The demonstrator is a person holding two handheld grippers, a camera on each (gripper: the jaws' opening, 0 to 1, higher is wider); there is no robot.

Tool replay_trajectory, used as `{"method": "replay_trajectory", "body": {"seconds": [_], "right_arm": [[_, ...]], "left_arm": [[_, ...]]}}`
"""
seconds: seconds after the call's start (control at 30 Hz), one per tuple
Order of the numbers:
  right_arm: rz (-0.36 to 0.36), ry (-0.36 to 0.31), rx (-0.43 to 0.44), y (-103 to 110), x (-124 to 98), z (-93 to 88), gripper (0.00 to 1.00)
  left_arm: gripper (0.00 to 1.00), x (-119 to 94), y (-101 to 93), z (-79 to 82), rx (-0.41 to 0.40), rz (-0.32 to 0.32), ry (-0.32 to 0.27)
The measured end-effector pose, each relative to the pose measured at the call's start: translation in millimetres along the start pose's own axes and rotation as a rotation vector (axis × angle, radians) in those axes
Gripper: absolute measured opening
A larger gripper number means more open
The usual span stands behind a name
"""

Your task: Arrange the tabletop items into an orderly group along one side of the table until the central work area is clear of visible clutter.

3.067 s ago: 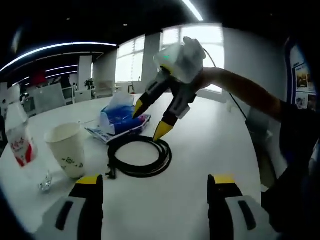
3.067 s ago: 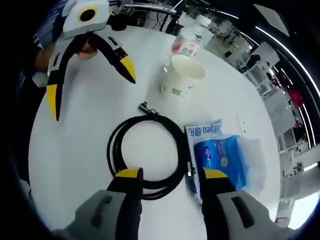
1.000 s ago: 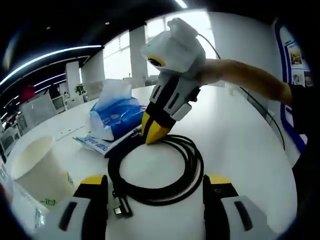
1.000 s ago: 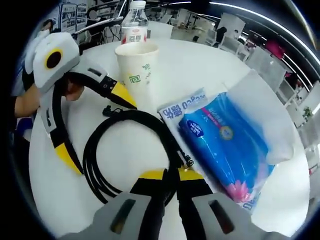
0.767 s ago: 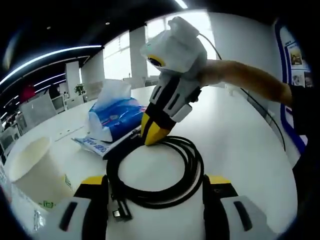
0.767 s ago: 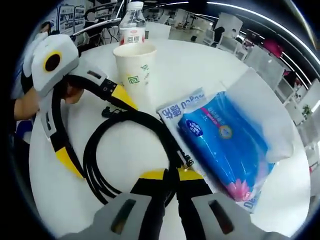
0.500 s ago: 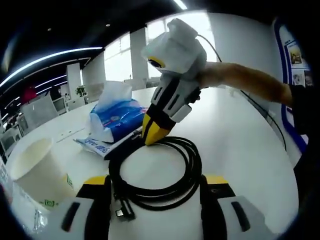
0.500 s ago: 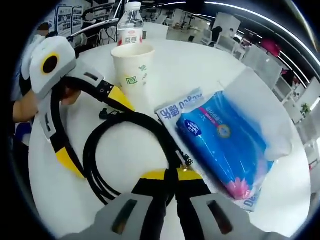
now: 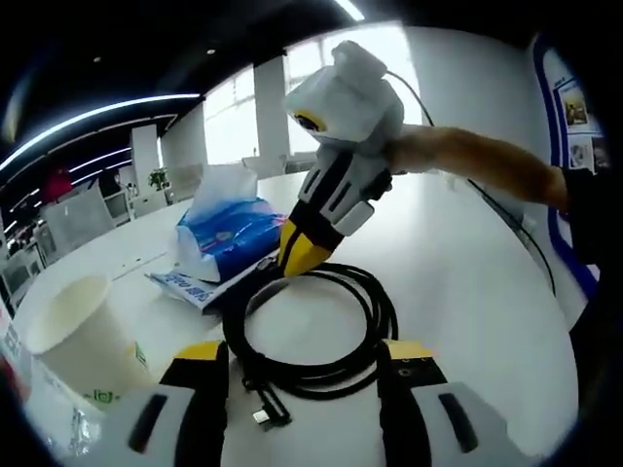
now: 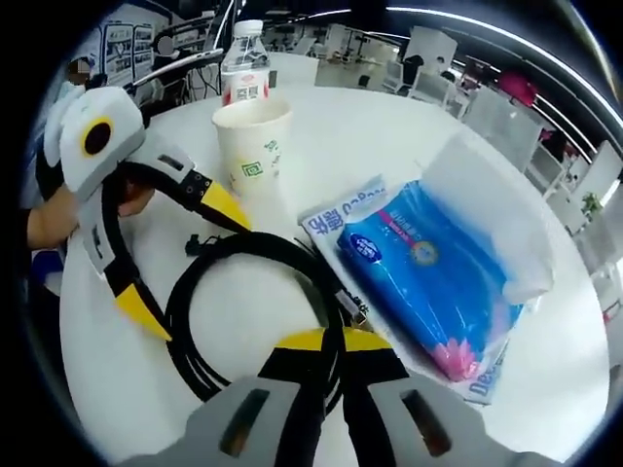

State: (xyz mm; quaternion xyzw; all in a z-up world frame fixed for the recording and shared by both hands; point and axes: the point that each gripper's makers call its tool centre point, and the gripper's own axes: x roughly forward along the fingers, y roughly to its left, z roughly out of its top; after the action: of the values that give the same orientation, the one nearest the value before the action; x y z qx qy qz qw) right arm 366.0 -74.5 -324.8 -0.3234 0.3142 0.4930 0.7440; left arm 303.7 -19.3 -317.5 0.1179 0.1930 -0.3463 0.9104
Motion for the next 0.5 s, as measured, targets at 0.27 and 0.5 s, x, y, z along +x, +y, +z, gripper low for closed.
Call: {"method": "replay_trajectory", "body": {"seconds": [0.27,0.5], "right_arm": [[0.025,-0.019,0.033,6.1,-0.7,3.3,0.0],[0.017,-0.008,0.012,8.0,1.2,1.0,0.0]], "left_arm": [[0.63,-2.3,-0.6,4.6,0.002,-0.013,-0.01],[0.63,0.1,3.5,1.1,0.006,-0.014,-0.004]]}}
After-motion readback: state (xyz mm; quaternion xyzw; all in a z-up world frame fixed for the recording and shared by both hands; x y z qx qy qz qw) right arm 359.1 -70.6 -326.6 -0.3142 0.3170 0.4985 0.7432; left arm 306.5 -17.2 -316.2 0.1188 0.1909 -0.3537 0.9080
